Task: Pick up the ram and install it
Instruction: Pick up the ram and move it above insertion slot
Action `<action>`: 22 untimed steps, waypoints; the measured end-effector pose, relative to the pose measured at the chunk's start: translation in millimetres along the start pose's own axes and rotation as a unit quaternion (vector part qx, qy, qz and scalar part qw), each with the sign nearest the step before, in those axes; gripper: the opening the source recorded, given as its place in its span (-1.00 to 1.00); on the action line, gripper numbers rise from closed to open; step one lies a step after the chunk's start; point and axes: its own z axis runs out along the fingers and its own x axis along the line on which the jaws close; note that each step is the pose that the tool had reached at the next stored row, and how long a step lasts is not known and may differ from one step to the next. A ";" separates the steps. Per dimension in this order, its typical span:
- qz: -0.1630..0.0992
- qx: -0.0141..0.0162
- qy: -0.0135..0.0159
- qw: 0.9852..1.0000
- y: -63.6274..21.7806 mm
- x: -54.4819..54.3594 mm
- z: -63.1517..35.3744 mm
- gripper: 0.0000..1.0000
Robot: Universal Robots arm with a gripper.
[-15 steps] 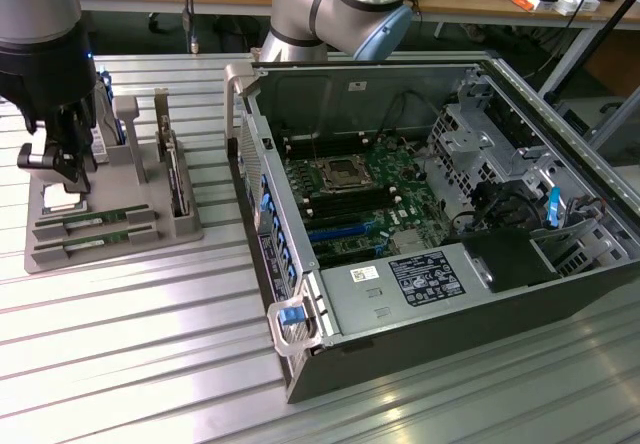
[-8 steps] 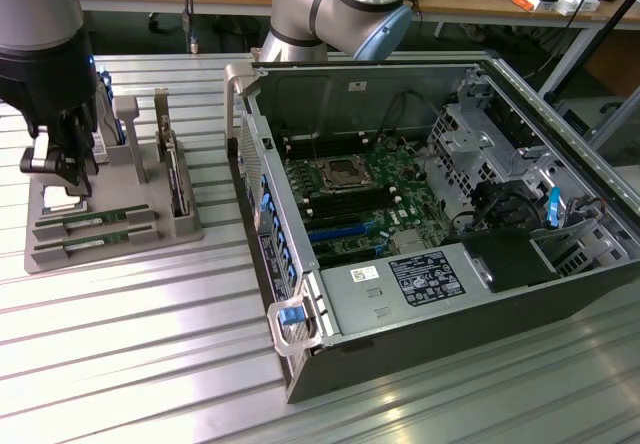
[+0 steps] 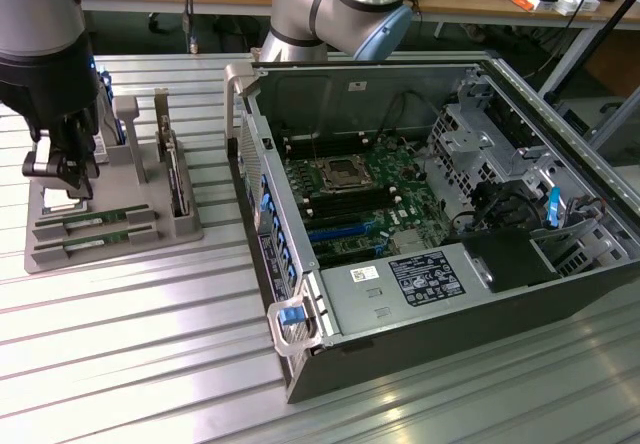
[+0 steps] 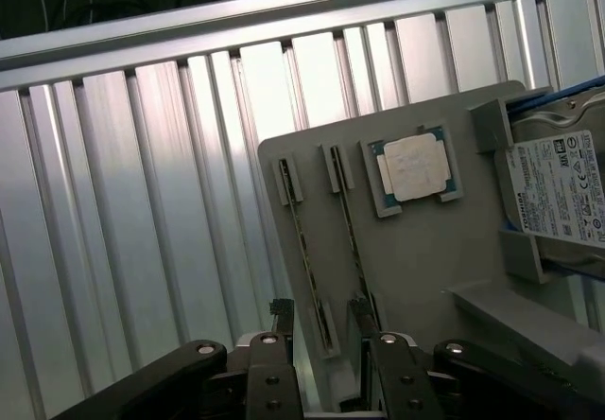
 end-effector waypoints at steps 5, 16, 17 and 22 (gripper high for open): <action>0.000 0.000 0.000 1.000 -0.1 0.1 3.1 -0.28; -0.060 -0.001 0.003 0.998 -0.4 0.2 8.0 -0.28; -0.079 -0.002 0.004 0.997 -0.4 0.2 8.4 -0.28; -0.118 -0.003 0.005 0.993 -0.5 0.2 9.2 -0.28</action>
